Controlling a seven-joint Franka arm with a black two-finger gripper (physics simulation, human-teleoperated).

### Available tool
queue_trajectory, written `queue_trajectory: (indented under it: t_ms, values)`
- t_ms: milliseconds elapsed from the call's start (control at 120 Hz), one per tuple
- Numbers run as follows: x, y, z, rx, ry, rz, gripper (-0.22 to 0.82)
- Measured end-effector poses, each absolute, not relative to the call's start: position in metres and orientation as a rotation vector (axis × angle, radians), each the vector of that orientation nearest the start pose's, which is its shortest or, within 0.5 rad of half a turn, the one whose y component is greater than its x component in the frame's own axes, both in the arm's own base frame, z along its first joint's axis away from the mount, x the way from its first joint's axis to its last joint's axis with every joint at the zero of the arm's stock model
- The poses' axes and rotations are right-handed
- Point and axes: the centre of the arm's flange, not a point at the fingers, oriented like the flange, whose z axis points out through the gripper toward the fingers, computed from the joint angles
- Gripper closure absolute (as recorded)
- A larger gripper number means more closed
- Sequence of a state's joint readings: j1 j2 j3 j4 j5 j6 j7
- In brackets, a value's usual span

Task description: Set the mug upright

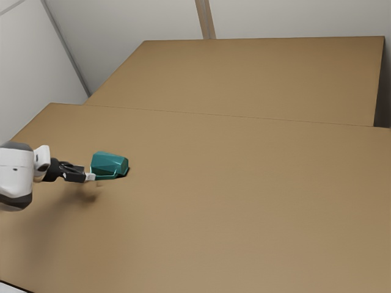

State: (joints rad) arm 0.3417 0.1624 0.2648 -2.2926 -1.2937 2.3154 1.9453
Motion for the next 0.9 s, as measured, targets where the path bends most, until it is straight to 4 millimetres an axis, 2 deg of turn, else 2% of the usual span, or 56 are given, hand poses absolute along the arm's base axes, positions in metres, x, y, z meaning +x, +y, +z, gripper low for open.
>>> queue_trajectory:
  t_ms: [267,600,725,900]
  values:
    - [0.453,0.281,0.273,-3.125,0.646,-1.34,0.0]
    - [0.454,0.27,0.27,-3.109,0.7,-1.432,0.05]
    - [0.454,0.268,0.269,-3.103,0.712,-1.454,0.1]
    - [0.455,0.267,0.27,-3.093,0.733,-1.47,0.23]
